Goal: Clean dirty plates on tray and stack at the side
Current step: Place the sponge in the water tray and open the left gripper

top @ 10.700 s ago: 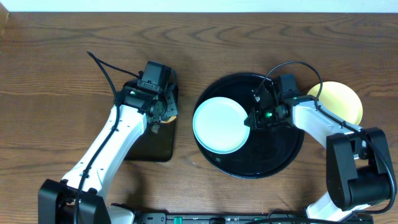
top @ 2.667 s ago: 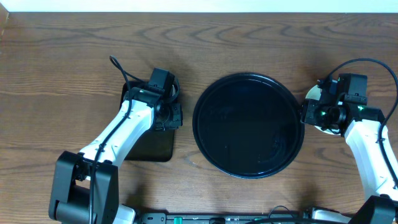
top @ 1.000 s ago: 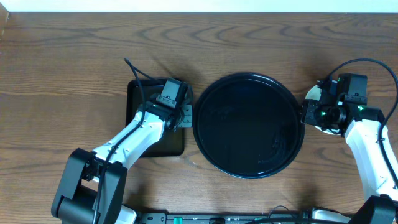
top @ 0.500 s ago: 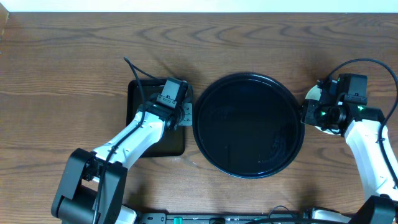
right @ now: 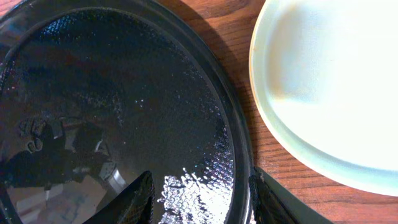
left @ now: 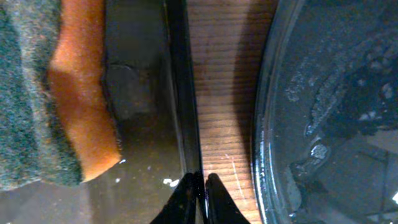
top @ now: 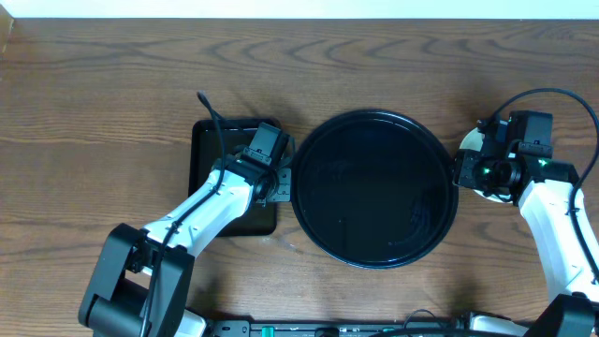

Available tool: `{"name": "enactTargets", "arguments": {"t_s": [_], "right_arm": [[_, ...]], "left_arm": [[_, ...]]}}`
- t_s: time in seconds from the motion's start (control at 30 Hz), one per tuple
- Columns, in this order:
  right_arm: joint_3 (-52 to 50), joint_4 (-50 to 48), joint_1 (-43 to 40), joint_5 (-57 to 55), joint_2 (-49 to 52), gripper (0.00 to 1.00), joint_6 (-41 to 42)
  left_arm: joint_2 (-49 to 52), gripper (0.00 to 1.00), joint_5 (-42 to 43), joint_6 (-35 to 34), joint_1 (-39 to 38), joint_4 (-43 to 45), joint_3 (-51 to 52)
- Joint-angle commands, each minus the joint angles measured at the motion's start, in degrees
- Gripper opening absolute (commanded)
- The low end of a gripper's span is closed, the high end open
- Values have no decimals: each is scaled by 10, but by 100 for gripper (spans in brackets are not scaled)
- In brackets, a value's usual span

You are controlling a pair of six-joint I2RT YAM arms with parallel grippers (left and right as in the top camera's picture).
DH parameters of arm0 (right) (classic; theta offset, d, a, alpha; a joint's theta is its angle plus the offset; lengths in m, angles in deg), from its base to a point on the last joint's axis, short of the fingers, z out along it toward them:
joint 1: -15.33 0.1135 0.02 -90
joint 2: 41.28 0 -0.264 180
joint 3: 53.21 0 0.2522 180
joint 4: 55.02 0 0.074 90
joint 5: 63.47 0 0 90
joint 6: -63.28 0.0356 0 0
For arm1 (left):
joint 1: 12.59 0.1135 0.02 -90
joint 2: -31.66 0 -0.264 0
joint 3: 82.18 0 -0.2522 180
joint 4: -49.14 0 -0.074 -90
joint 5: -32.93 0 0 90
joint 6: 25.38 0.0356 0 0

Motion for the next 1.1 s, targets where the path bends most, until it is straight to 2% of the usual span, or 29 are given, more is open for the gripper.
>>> {"name": "enactTargets", "arguments": {"t_s": [0.0, 0.33, 0.7, 0.8, 0.93, 1.0, 1.07], "right_arm": [[1, 1, 5, 3, -2, 48, -7], [1, 1, 5, 3, -2, 48, -7], [1, 3, 5, 3, -2, 48, -7], [1, 3, 5, 3, -2, 48, -7], [1, 3, 5, 3, -2, 49, -7], [1, 2, 5, 3, -2, 49, -7], [1, 0, 6, 4, -2, 49, -7]], "left_arm": [[5, 8, -42, -1, 0, -3, 8], [5, 7, -73, 56, 0, 38, 9], [5, 8, -73, 62, 0, 57, 8], [1, 22, -74, 63, 2, 55, -2], [-15, 31, -76, 78, 9, 45, -28], [-28, 32, -76, 79, 17, 40, -40], [-43, 39, -76, 79, 26, 30, -51]]}}
